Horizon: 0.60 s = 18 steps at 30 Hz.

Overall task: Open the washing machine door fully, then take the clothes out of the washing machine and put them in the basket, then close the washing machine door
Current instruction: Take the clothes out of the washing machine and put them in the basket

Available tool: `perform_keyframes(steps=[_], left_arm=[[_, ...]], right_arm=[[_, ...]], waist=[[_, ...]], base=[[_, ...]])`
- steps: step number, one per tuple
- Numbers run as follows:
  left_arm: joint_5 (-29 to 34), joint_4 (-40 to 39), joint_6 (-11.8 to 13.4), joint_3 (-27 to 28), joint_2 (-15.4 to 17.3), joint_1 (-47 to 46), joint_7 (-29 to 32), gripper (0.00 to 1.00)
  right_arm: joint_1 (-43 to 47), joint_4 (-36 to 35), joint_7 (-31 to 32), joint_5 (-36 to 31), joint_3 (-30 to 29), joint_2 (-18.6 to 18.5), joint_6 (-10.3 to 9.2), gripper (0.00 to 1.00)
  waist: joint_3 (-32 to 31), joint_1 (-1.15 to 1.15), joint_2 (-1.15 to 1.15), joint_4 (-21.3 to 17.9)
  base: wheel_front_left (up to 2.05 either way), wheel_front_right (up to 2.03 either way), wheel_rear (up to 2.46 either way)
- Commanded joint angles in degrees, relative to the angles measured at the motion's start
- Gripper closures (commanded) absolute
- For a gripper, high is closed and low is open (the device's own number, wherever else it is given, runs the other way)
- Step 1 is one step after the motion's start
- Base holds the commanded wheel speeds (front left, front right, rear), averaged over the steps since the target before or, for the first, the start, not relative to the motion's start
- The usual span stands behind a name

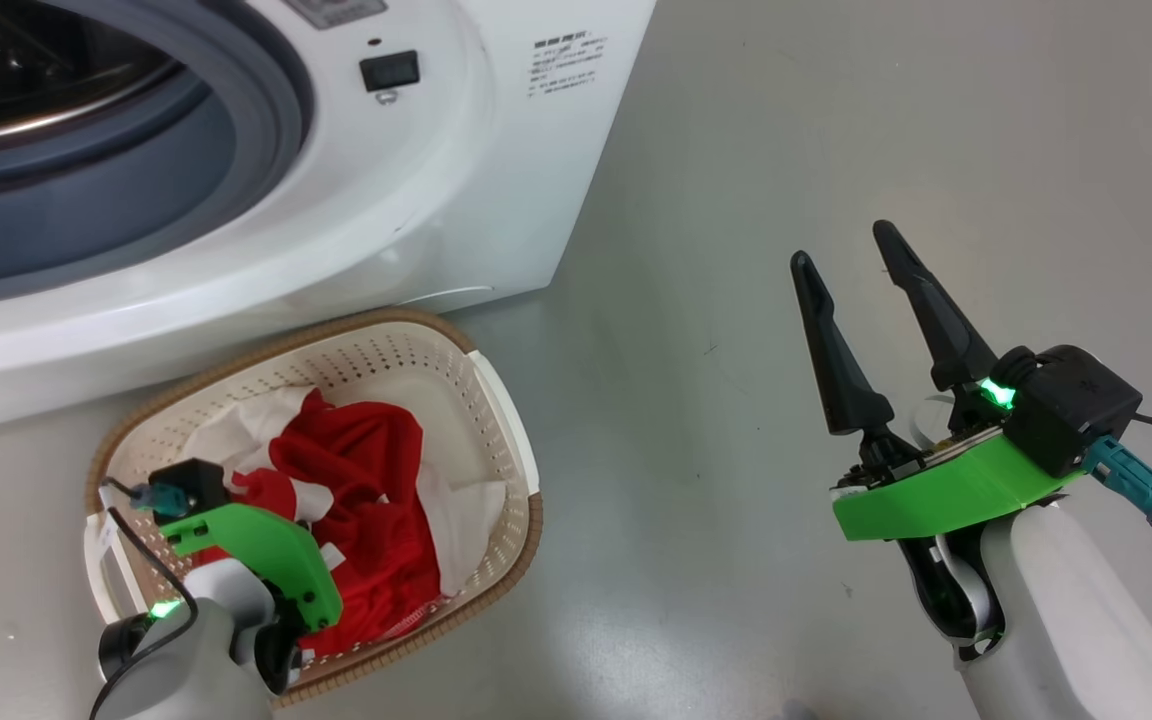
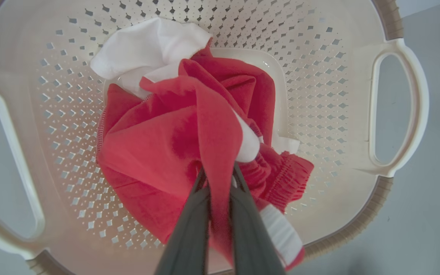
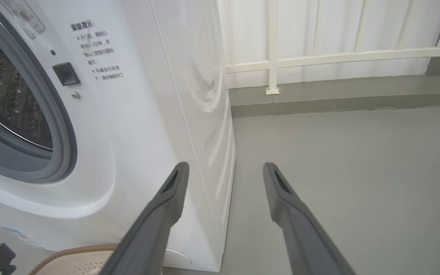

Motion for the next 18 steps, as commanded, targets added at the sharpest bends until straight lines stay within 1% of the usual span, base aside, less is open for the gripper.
perform_keyframes(steps=[1, 5, 6, 7, 8, 9, 14, 18], left_arm=[[-0.17, -0.22, 0.33, 1.13, 1.59, -0.08, -0.06, 0.97], [-0.04, 0.00, -0.17, 0.65, 1.67, -0.29, -1.61, 0.69], [0.04, 0.03, -0.28, 0.51, 1.68, -0.35, -2.32, 0.59], [0.14, 0.05, -0.37, 0.34, 1.68, -0.37, -3.04, 0.42], [0.20, 0.08, -0.38, 0.24, 1.69, -0.38, -3.77, 0.02], [0.17, 0.11, -0.31, 0.23, 1.73, -0.33, -4.48, 0.00], [-0.23, 0.15, -0.61, 0.30, 1.67, 0.21, -8.42, 0.00], [-0.18, -0.84, -0.33, 0.45, 2.00, 0.71, -15.38, 0.00]], right_arm=[[-0.10, -1.25, -0.36, -0.20, 1.21, 0.19, 0.36, 0.00], [-0.03, -1.05, -0.36, -0.26, 1.06, 0.33, 0.36, 0.00], [-0.02, -0.98, -0.36, -0.28, 1.00, 0.35, 0.36, 0.00], [0.00, -0.89, -0.36, -0.31, 0.94, 0.37, 0.36, 0.00], [0.01, -0.83, -0.36, -0.35, 0.87, 0.38, 0.36, 0.00], [0.05, -0.74, -0.36, -0.36, 0.80, 0.39, 0.36, 0.00], [0.51, -0.43, -0.36, -0.48, 0.66, 0.33, 0.36, 0.00], [1.08, -0.16, -0.36, -0.51, 0.55, -0.07, 0.36, 0.00]], waist=[[-0.01, 0.00, 0.00, -0.05], [-0.55, 0.00, 0.00, 0.07], [-0.79, 0.00, 0.00, 0.15], [-1.12, 0.00, 0.00, 0.27], [-1.45, 0.00, 0.00, 0.40], [-1.83, 0.00, 0.00, 0.53], [-4.21, 0.00, 0.00, 1.26], [-6.43, 0.00, 0.00, 2.06]], base=[[0.00, 0.00, 0.00], [0.00, 0.00, 0.00], [0.00, 0.00, 0.00], [0.00, 0.00, 0.00], [0.00, 0.00, 0.00], [0.00, 0.00, 0.00], [0.00, 0.00, 0.00], [0.00, 0.00, 0.00]])
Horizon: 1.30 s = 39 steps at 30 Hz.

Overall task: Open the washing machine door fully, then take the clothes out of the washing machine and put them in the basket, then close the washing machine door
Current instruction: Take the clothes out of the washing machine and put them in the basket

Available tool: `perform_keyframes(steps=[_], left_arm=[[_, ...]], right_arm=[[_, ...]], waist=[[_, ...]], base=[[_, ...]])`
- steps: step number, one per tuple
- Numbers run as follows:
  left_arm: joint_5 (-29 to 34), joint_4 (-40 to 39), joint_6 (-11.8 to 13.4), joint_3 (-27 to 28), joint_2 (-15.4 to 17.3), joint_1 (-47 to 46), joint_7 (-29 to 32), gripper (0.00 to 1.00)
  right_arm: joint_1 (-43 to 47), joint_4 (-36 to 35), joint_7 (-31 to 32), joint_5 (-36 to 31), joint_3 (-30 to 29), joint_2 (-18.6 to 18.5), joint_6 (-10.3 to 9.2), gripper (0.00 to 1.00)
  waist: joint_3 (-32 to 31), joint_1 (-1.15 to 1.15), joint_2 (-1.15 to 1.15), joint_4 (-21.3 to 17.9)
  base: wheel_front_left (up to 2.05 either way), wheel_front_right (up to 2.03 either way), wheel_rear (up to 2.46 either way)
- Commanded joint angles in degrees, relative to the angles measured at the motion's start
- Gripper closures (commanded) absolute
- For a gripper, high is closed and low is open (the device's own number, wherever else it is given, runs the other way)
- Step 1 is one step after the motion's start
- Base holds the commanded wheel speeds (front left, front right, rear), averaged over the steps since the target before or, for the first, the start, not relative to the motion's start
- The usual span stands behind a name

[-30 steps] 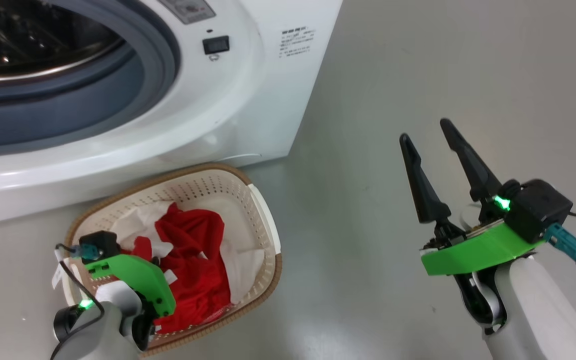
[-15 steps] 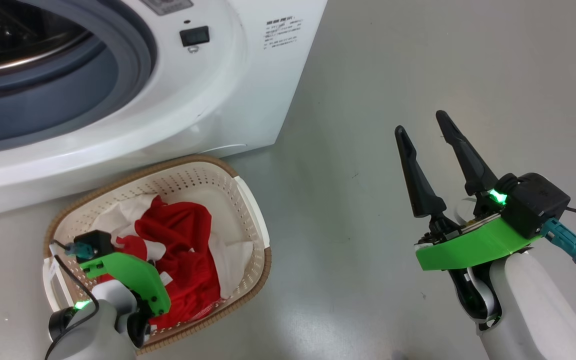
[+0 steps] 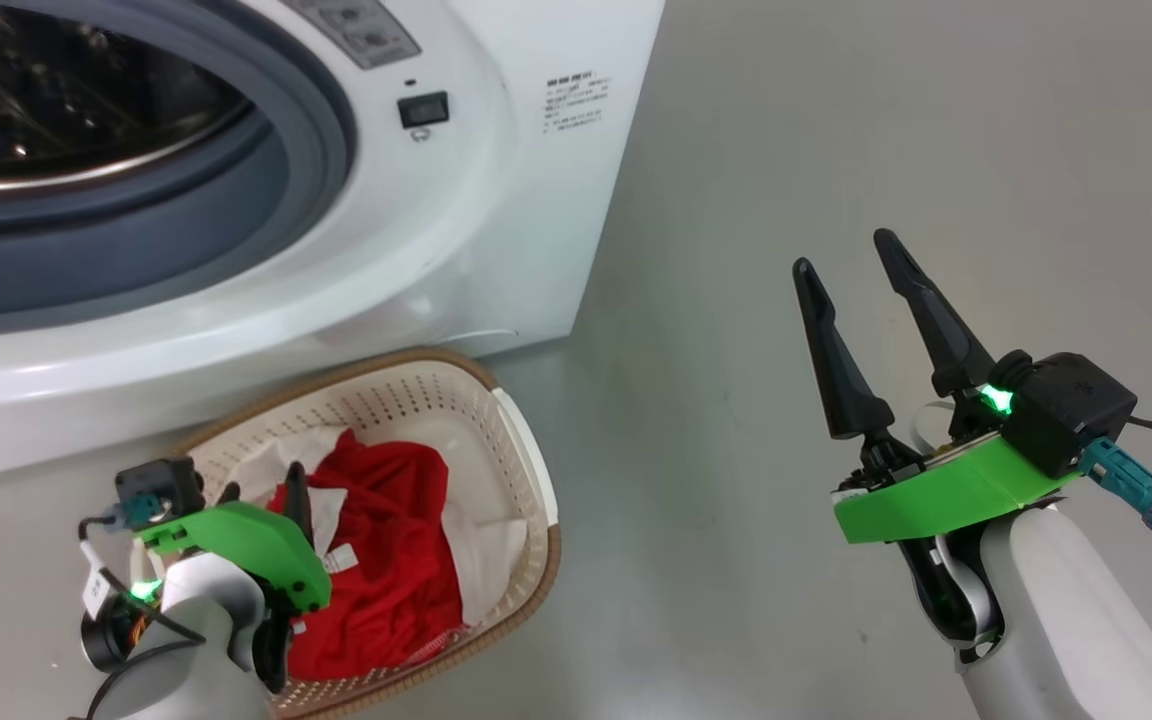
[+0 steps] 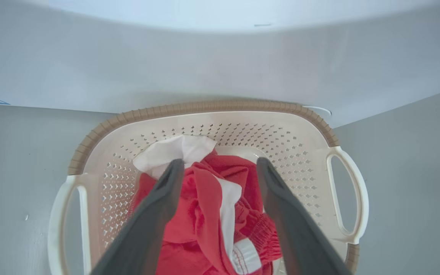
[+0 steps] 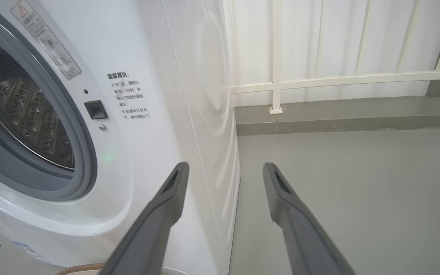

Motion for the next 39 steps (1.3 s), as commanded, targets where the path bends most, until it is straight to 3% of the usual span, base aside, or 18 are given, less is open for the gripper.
perform_keyframes(steps=[1, 10, 23, 32, 39], left_arm=[[-0.17, -0.77, -0.11, 1.09, 1.70, 0.91, -1.10, 0.00], [-0.33, -5.53, -1.75, 1.49, 1.26, 4.07, -4.20, 0.00], [3.25, -25.39, -1.49, 4.38, 1.11, 14.54, -4.27, 0.00], [7.67, -39.67, 0.44, 5.83, 1.50, 22.50, -4.28, 0.00], [9.81, -50.74, -0.03, 7.46, 1.37, 28.42, -4.28, 0.00]], right_arm=[[1.08, -1.20, -0.36, -0.52, 0.75, -0.23, 0.36, 0.00], [3.26, -0.58, -0.36, -0.59, 0.41, -1.20, 0.36, 0.00], [7.82, 0.27, -0.36, -0.58, -0.22, -1.95, 0.36, 0.00], [10.61, 0.99, -0.36, -0.48, -1.14, -1.96, 0.36, 0.00], [12.24, 1.38, -0.36, -0.39, -1.94, -2.05, 0.36, 0.00]], waist=[[-1.83, 0.00, 0.00, 0.94], [-8.04, 0.00, 0.00, 2.60], [-16.41, 0.00, 0.00, 3.94], [-20.19, 0.00, 0.00, 4.00], [-22.56, 0.00, 0.00, 3.96]], base=[[0.00, 0.00, 0.00], [0.00, 0.00, 0.00], [0.00, 0.00, 0.00], [0.00, 0.00, 0.00], [0.00, 0.00, 0.00]])
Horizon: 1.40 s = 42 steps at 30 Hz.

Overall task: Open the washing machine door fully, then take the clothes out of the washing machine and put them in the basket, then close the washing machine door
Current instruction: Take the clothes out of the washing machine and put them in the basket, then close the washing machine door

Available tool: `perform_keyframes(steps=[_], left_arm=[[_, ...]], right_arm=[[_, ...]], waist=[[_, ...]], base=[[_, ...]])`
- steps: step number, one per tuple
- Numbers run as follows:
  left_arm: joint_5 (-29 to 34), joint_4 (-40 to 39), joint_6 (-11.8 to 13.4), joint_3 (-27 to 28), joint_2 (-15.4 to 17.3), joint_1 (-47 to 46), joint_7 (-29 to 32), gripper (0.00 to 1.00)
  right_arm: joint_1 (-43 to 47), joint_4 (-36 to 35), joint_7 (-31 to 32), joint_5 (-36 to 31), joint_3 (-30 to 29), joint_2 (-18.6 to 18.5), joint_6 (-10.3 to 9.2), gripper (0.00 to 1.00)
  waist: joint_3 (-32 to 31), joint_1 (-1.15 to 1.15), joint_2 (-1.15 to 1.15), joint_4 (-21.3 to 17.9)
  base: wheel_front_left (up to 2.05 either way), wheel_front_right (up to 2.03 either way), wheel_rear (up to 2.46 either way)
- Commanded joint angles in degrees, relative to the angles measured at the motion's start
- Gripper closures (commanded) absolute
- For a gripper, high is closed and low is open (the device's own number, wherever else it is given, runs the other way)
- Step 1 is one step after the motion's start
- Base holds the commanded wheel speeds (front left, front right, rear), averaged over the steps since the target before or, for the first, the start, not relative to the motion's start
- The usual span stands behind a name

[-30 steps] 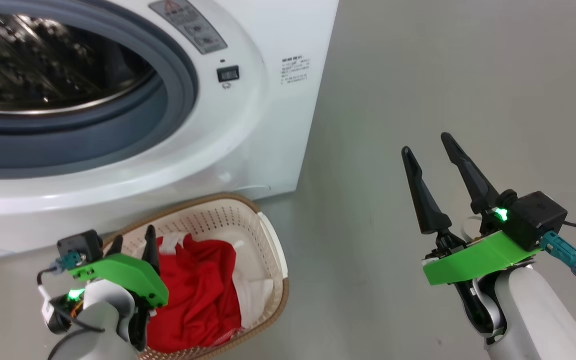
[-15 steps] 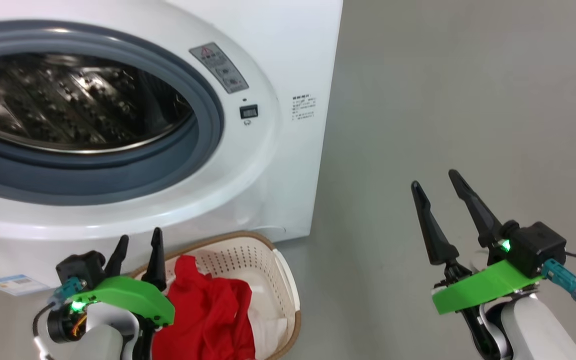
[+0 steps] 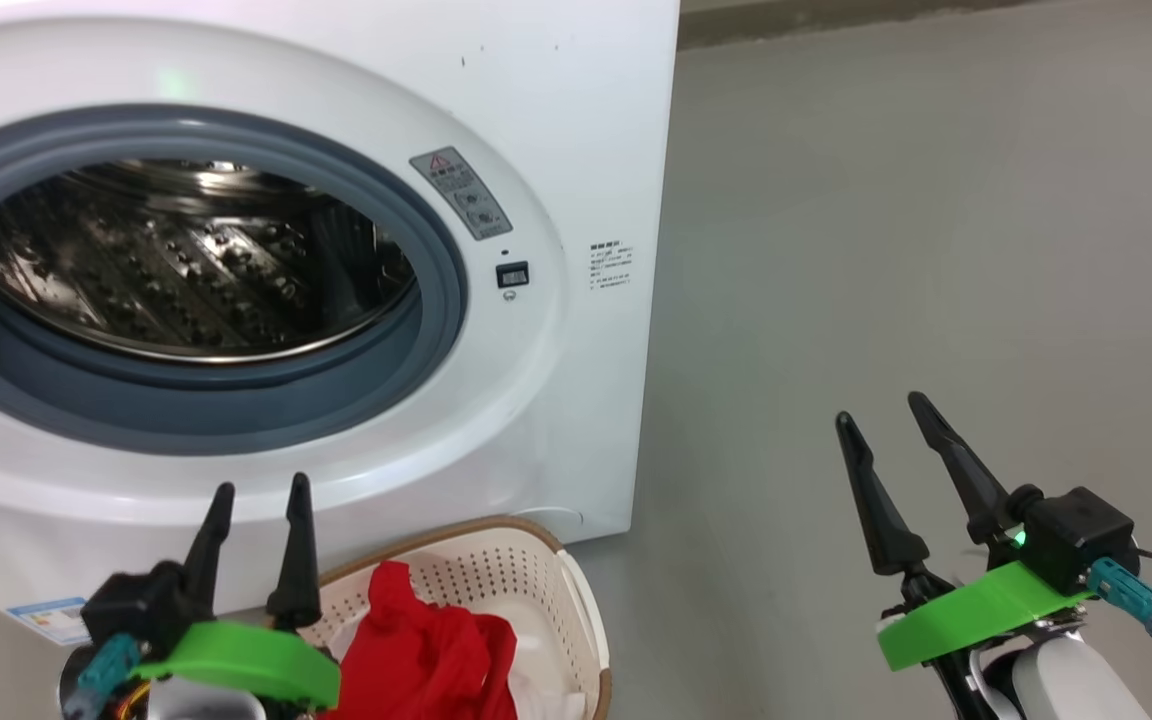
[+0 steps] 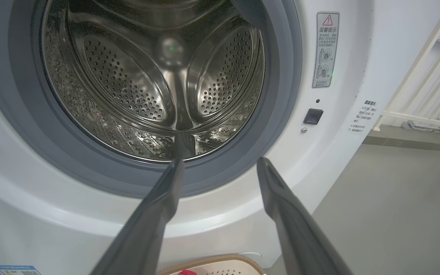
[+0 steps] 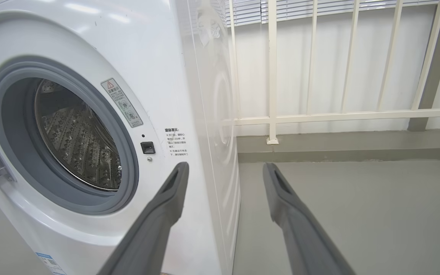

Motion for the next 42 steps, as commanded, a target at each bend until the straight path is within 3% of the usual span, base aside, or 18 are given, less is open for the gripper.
perform_keyframes(steps=[1, 14, 42], left_arm=[[0.81, -3.00, -0.40, 2.05, 1.28, 0.85, -0.70, 0.00], [2.34, -9.18, -0.93, 3.22, 1.30, 8.25, -0.70, 0.00], [4.21, -12.45, 1.84, 4.29, 1.70, 11.65, -0.70, 0.00]], right_arm=[[0.11, -1.14, -0.36, -0.40, 0.66, -0.49, 0.36, 0.00], [2.46, -0.73, -0.36, -0.55, -0.30, -0.87, 0.36, 0.00], [4.06, -0.84, -0.36, -1.39, -1.92, -0.84, 0.36, 0.00]], waist=[[-1.07, 0.00, 0.00, -0.07], [-4.67, 0.00, 0.00, -0.38], [-6.47, 0.00, 0.00, 0.20]], base=[[0.00, 0.00, 0.00], [0.00, 0.00, 0.00], [0.00, 0.00, 0.00]])
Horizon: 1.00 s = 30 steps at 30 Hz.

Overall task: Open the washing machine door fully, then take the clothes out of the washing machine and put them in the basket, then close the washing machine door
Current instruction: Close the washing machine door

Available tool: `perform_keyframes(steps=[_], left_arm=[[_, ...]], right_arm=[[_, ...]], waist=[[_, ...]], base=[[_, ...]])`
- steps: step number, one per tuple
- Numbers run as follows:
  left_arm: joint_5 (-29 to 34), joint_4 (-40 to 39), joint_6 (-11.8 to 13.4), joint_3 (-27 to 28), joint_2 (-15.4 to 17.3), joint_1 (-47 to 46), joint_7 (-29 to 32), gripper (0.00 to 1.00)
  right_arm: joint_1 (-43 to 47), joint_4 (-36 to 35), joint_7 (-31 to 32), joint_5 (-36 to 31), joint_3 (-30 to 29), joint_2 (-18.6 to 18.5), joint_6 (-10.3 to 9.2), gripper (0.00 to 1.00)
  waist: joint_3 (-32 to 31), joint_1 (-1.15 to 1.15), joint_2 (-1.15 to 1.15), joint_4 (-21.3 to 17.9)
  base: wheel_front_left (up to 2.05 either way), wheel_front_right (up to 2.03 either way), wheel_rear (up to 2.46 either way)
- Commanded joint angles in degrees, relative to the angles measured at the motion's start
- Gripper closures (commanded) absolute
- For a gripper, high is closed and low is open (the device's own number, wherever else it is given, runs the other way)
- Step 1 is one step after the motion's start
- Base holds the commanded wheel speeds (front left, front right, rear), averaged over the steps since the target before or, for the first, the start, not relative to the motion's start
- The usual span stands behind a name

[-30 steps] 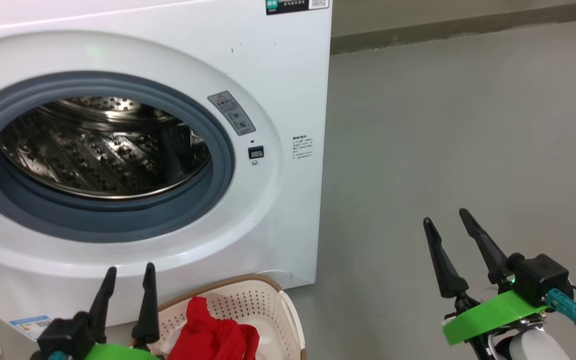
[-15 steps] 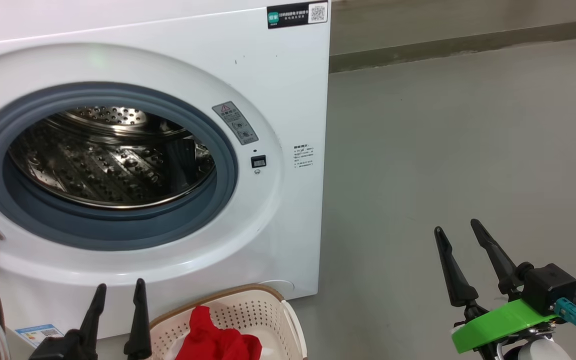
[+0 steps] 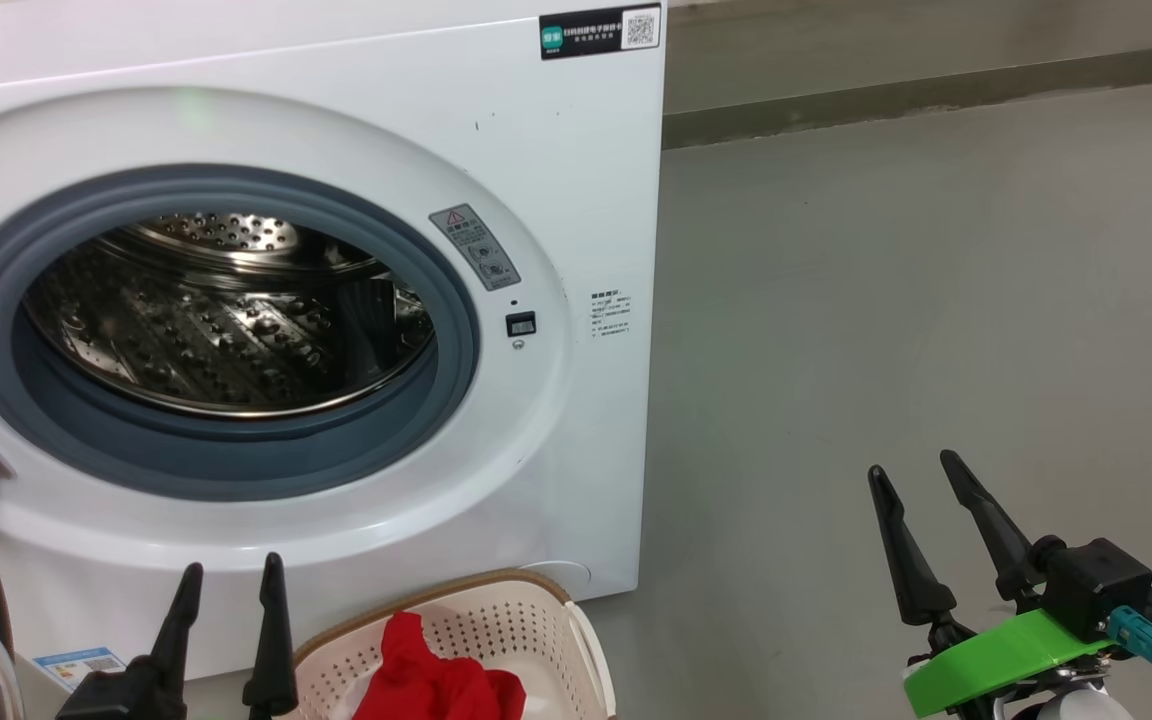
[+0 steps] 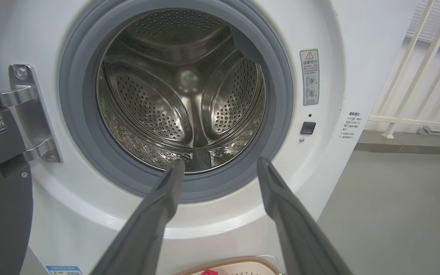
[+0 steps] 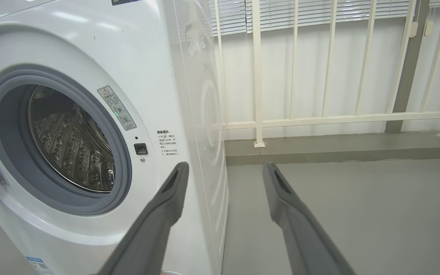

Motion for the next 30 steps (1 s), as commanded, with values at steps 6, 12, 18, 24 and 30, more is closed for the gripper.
perform_keyframes(steps=[6, 12, 18, 24, 30], left_arm=[[0.77, -1.87, 0.70, 1.43, 1.38, -0.34, -0.70, 0.00], [0.77, -1.79, 0.76, 1.13, 1.38, -0.54, -0.70, 0.00], [-0.47, -2.88, -0.61, 1.23, 1.20, -0.74, -0.70, 0.00], [-0.28, -3.13, -0.70, 1.48, 1.08, -0.57, -0.70, 0.00], [-0.33, -2.75, -0.80, 1.58, 0.94, -0.54, -0.70, 0.00]], right_arm=[[-1.30, -1.46, -0.36, -0.77, 0.84, -0.65, 0.36, 0.00], [-1.54, -1.35, -0.36, -0.72, 0.96, -0.61, 0.36, 0.00], [-1.70, -1.18, -0.36, -0.59, 1.09, -0.64, 0.36, 0.00], [-1.70, -0.98, -0.36, -0.61, 1.06, -0.68, 0.36, 0.00], [-1.68, -0.89, -0.36, -0.59, 1.17, -0.70, 0.36, 0.00]], waist=[[0.20, 0.00, 0.00, 0.02], [0.35, 0.00, 0.00, -0.09], [0.54, 0.00, 0.00, -0.18], [0.48, 0.00, 0.00, 0.07], [0.28, 0.00, 0.00, 0.40]], base=[[-0.51, 0.51, 0.00], [-1.33, 1.33, 0.00], [-1.99, 1.99, 0.00], [-1.45, 1.45, 0.00], [-0.64, 0.64, 0.00]])
